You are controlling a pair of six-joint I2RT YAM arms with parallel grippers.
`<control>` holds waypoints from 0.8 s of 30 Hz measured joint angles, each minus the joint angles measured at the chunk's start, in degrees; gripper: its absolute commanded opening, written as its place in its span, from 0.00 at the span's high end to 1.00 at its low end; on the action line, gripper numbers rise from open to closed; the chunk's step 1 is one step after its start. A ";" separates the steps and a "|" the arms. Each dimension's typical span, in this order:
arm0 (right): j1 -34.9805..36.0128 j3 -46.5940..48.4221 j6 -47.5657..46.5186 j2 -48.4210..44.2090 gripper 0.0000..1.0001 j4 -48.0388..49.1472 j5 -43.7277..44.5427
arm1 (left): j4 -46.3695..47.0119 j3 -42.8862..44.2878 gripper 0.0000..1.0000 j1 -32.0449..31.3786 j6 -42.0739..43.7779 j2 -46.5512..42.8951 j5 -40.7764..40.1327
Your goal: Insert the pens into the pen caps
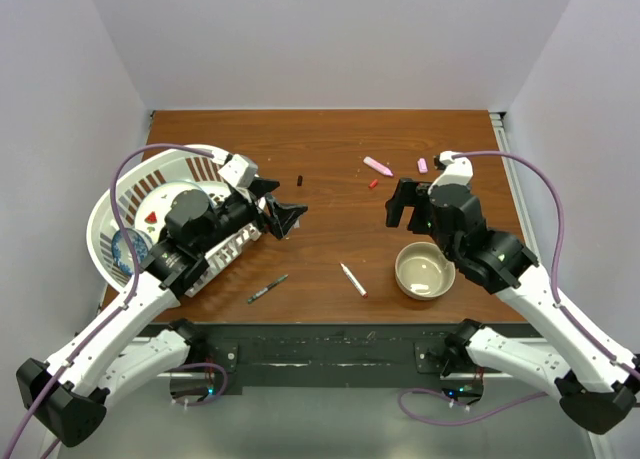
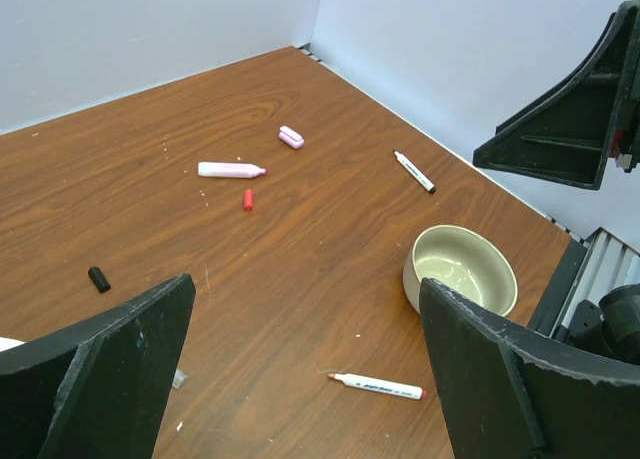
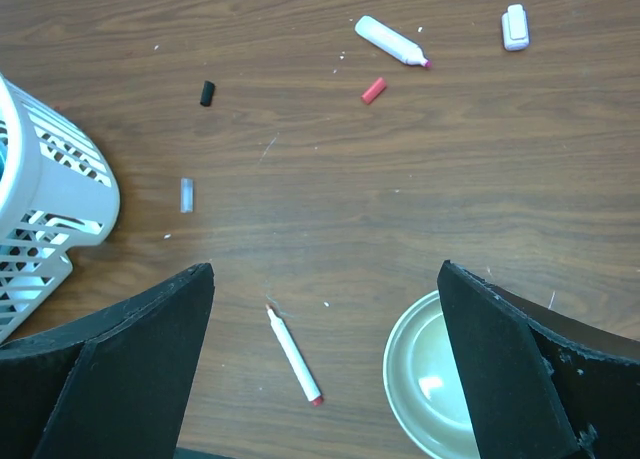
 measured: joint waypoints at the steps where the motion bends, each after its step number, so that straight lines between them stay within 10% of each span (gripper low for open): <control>1: 0.00 0.00 0.02 -0.07 0.01 0.00 0.00 | 0.00 0.00 0.00 0.00 0.00 -0.04 0.00; 13: -2.67 1.05 -6.45 5.16 0.09 0.76 9.86 | -0.07 0.00 0.00 0.00 0.00 -0.39 -0.09; 24: -34.49 3.58 -10.49 26.67 0.43 0.26 2.64 | -0.07 0.00 0.01 0.00 -0.02 -0.28 -0.07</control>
